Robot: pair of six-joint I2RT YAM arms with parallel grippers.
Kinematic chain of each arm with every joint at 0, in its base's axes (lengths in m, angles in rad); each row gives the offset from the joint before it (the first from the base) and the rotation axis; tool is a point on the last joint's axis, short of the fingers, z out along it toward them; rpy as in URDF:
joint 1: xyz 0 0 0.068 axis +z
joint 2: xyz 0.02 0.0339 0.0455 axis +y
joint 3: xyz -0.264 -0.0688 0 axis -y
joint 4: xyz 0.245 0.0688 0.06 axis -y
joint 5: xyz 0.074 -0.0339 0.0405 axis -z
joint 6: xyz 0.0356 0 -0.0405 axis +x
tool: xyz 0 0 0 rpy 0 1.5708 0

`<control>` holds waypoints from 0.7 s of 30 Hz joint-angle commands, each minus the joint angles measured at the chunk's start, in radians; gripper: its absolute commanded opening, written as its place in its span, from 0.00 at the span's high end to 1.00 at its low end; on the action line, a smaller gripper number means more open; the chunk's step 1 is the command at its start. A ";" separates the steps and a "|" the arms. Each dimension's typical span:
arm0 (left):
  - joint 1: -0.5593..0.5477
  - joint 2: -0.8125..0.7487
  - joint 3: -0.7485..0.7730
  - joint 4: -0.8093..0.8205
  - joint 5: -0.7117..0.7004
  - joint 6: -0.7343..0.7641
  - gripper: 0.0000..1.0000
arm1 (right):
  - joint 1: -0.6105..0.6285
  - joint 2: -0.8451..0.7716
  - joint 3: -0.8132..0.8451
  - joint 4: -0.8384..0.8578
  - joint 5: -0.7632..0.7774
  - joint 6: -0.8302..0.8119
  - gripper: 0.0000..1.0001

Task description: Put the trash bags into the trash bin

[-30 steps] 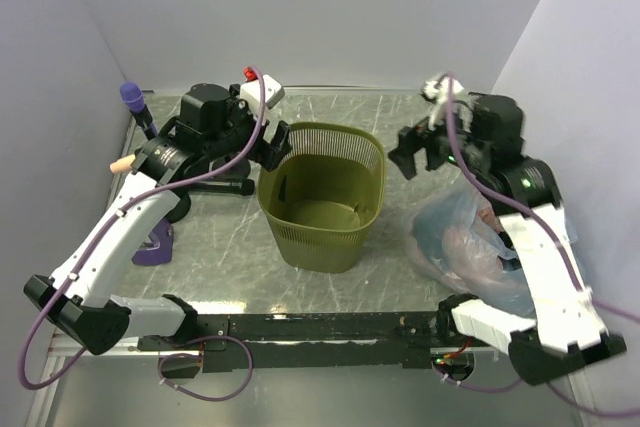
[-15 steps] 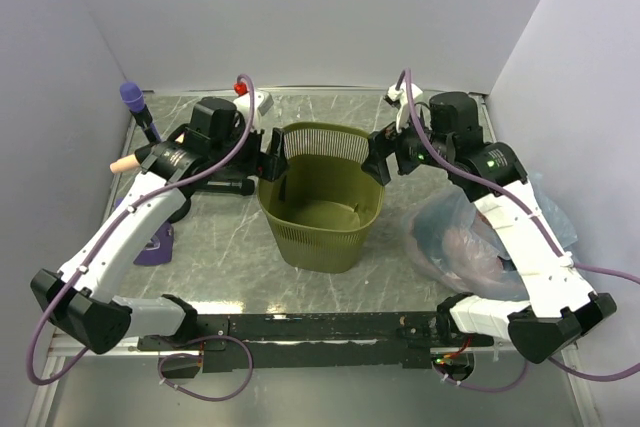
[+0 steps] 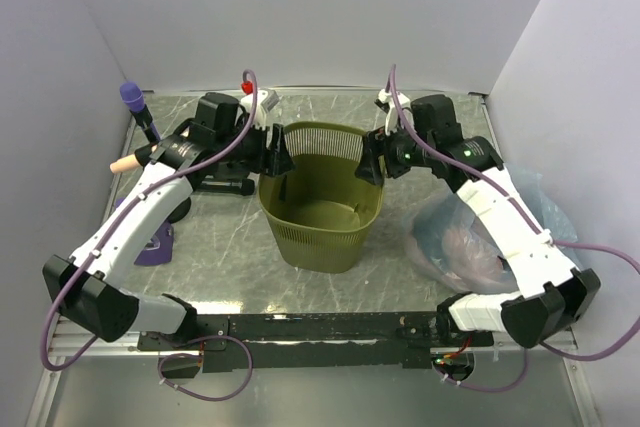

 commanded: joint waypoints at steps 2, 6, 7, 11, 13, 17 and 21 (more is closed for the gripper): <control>0.005 0.021 0.033 0.065 0.081 -0.003 0.41 | 0.003 0.058 0.074 0.060 -0.054 0.058 0.36; 0.005 0.028 0.034 0.093 0.070 0.006 0.44 | 0.003 0.111 0.117 0.067 -0.064 0.072 0.45; 0.005 0.032 0.036 0.105 0.073 0.007 0.44 | 0.003 0.128 0.135 0.066 -0.064 0.072 0.46; 0.005 0.064 0.079 0.142 0.046 0.015 0.45 | 0.003 0.203 0.238 0.066 -0.056 0.055 0.47; 0.005 0.083 0.105 0.160 0.023 0.030 0.45 | 0.001 0.243 0.287 0.069 -0.041 0.043 0.47; 0.005 0.132 0.171 0.183 -0.073 0.072 0.46 | 0.003 0.326 0.378 0.083 -0.007 0.011 0.48; 0.017 0.167 0.214 0.213 -0.143 0.104 0.46 | 0.001 0.400 0.453 0.101 0.022 -0.009 0.48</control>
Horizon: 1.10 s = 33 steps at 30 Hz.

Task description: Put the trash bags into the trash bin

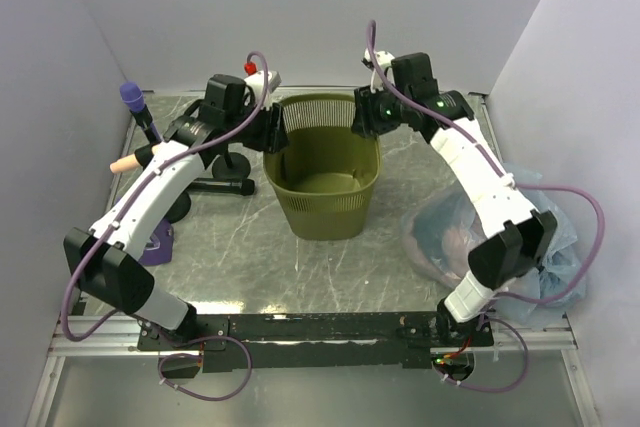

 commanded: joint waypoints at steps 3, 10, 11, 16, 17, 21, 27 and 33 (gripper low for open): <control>0.000 0.055 0.122 0.204 -0.068 0.044 0.44 | 0.019 0.130 0.171 0.112 -0.056 0.003 0.48; 0.043 0.205 0.307 0.205 -0.215 0.063 0.39 | -0.018 0.342 0.449 0.112 -0.021 -0.031 0.47; 0.053 0.234 0.335 0.208 -0.229 0.067 0.39 | -0.018 0.378 0.498 0.112 -0.010 -0.042 0.47; 0.102 0.369 0.461 0.225 -0.248 0.075 0.37 | -0.018 0.489 0.590 0.175 0.013 -0.079 0.45; 0.111 0.400 0.493 0.225 -0.248 0.074 0.37 | -0.018 0.509 0.601 0.186 0.028 -0.085 0.45; 0.140 0.481 0.590 0.239 -0.248 0.075 0.36 | -0.031 0.586 0.670 0.222 0.056 -0.083 0.44; 0.151 0.503 0.642 0.280 -0.246 0.086 0.35 | -0.035 0.597 0.702 0.284 0.093 -0.097 0.43; 0.162 0.425 0.570 0.254 -0.232 0.048 0.22 | -0.036 0.540 0.676 0.266 0.105 -0.079 0.23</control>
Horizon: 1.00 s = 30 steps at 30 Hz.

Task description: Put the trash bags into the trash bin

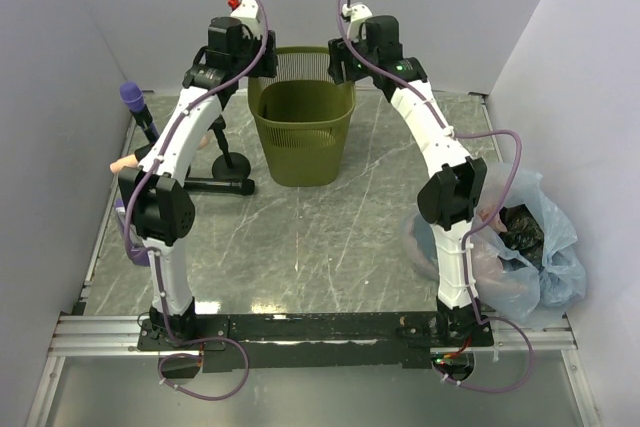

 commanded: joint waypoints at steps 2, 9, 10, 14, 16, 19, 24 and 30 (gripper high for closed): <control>0.018 -0.146 -0.049 0.021 0.035 -0.031 0.17 | -0.006 -0.106 0.010 0.031 0.002 0.027 0.18; 0.030 -0.477 -0.325 0.193 0.202 0.013 0.01 | -0.045 -0.333 -0.086 -0.017 -0.144 0.075 0.02; 0.030 -0.523 -0.382 0.204 0.225 0.044 0.01 | -0.047 -0.381 -0.122 -0.026 -0.165 0.078 0.01; 0.032 -0.703 -0.580 0.109 0.294 0.173 0.01 | -0.049 -0.586 -0.367 -0.042 -0.243 0.039 0.01; 0.030 -0.783 -0.702 0.075 0.320 0.213 0.03 | -0.049 -0.675 -0.551 -0.055 -0.251 0.003 0.01; 0.030 -0.869 -0.835 0.037 0.415 0.288 0.22 | -0.053 -0.791 -0.763 -0.051 -0.269 -0.023 0.01; 0.027 -0.866 -0.939 0.071 0.493 0.293 0.99 | -0.042 -0.877 -1.021 0.016 -0.371 -0.004 0.43; 0.016 -0.791 -0.985 0.274 0.506 0.164 0.99 | 0.004 -0.780 -0.997 0.053 -0.460 0.071 0.76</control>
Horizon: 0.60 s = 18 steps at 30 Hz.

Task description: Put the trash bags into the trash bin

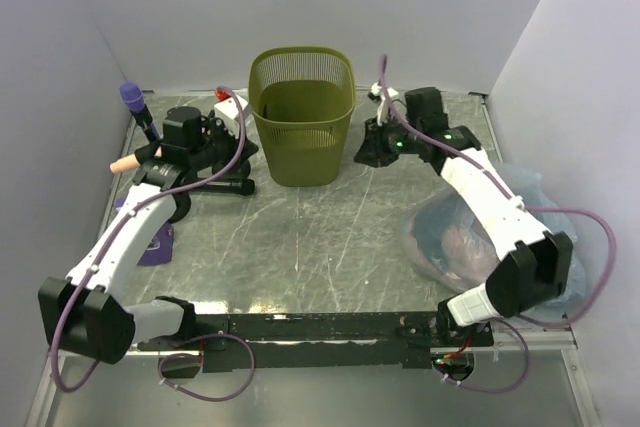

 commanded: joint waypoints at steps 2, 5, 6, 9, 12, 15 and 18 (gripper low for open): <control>-0.020 0.063 0.036 0.207 0.059 -0.104 0.99 | 0.054 0.083 0.102 0.082 -0.101 0.039 0.76; -0.031 0.104 0.043 0.276 -0.019 -0.148 0.99 | 0.074 0.168 0.194 0.093 -0.104 0.081 0.76; -0.033 0.112 0.039 0.316 -0.042 -0.154 0.99 | 0.076 0.189 0.220 0.098 -0.095 0.096 0.76; -0.034 0.149 0.057 0.356 -0.087 -0.144 0.99 | 0.077 0.248 0.277 0.109 -0.063 0.131 0.76; -0.034 0.195 0.083 0.366 -0.110 -0.133 0.99 | 0.077 0.284 0.310 0.104 -0.029 0.125 0.76; -0.034 0.225 0.095 0.372 -0.116 -0.099 0.99 | 0.076 0.312 0.333 0.101 0.022 0.102 0.76; -0.034 0.242 0.092 0.379 -0.127 -0.102 0.99 | 0.074 0.335 0.364 0.102 0.054 0.089 0.75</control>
